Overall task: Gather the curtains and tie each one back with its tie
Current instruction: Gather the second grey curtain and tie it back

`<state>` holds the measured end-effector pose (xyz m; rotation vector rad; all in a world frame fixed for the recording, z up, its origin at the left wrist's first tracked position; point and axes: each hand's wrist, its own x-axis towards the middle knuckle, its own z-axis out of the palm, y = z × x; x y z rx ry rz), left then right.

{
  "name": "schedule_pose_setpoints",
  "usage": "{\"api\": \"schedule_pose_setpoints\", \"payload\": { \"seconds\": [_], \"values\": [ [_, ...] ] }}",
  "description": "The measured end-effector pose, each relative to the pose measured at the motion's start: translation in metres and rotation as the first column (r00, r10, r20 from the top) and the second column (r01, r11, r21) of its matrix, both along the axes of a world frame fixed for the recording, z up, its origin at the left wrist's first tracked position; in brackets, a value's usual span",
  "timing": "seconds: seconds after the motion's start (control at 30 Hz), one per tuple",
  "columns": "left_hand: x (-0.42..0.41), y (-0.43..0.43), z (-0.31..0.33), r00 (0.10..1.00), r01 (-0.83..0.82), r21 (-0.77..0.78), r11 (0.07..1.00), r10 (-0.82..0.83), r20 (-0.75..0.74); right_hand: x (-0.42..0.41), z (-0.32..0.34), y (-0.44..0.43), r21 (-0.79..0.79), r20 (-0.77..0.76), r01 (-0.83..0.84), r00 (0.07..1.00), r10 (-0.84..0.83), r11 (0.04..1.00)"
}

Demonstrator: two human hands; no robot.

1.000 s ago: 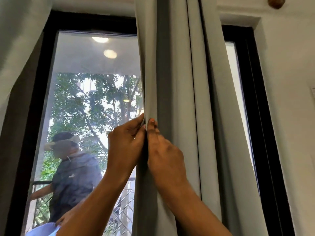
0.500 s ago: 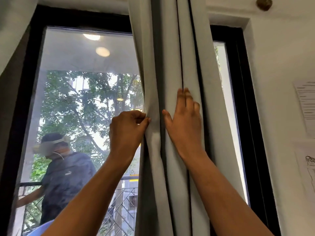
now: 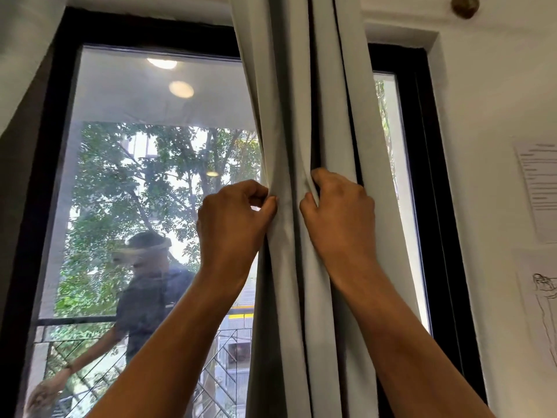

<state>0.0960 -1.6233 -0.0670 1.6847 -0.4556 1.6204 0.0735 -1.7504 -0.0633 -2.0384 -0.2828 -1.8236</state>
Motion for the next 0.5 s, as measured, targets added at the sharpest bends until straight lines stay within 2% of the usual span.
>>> {"api": "schedule_pose_setpoints", "payload": {
  "seconds": [0.07, 0.13, 0.2, 0.27, 0.3, 0.37, 0.43, 0.5],
  "values": [
    [-0.008, -0.003, 0.002, 0.999, 0.031, 0.009, 0.999, -0.031, -0.008, -0.011, -0.003, 0.007, -0.055, 0.007, -0.030, 1.000, 0.030, 0.998],
    [-0.014, -0.004, 0.005, 0.974, 0.219, -0.022, 0.975, -0.220, -0.047, -0.017, -0.009, 0.014, -0.106, -0.014, -0.066, 0.998, 0.065, 0.992],
    [-0.020, -0.005, 0.005, 0.851, 0.500, -0.121, 0.857, -0.512, -0.114, -0.019, -0.017, 0.016, -0.118, -0.023, -0.115, 0.993, 0.113, 0.986],
    [-0.023, -0.004, 0.002, 0.688, 0.673, -0.226, 0.704, -0.708, -0.158, -0.018, -0.023, 0.014, -0.098, -0.011, -0.162, 0.987, 0.162, 0.982],
    [-0.024, -0.004, 0.001, 0.642, 0.705, -0.255, 0.662, -0.748, -0.169, -0.017, -0.026, 0.013, -0.089, -0.001, -0.172, 0.985, 0.173, 0.981],
    [-0.025, -0.005, -0.003, 0.610, 0.728, -0.271, 0.630, -0.775, -0.162, -0.015, -0.032, 0.012, -0.098, 0.002, -0.156, 0.988, 0.157, 0.983],
    [-0.025, -0.005, -0.004, 0.625, 0.724, -0.263, 0.638, -0.768, -0.141, -0.014, -0.038, 0.014, -0.135, -0.003, -0.140, 0.990, 0.140, 0.981],
    [-0.024, -0.007, -0.004, 0.679, 0.683, -0.245, 0.688, -0.722, -0.131, -0.014, -0.040, 0.015, -0.182, -0.034, -0.136, 0.991, 0.132, 0.974]
  ]
}}
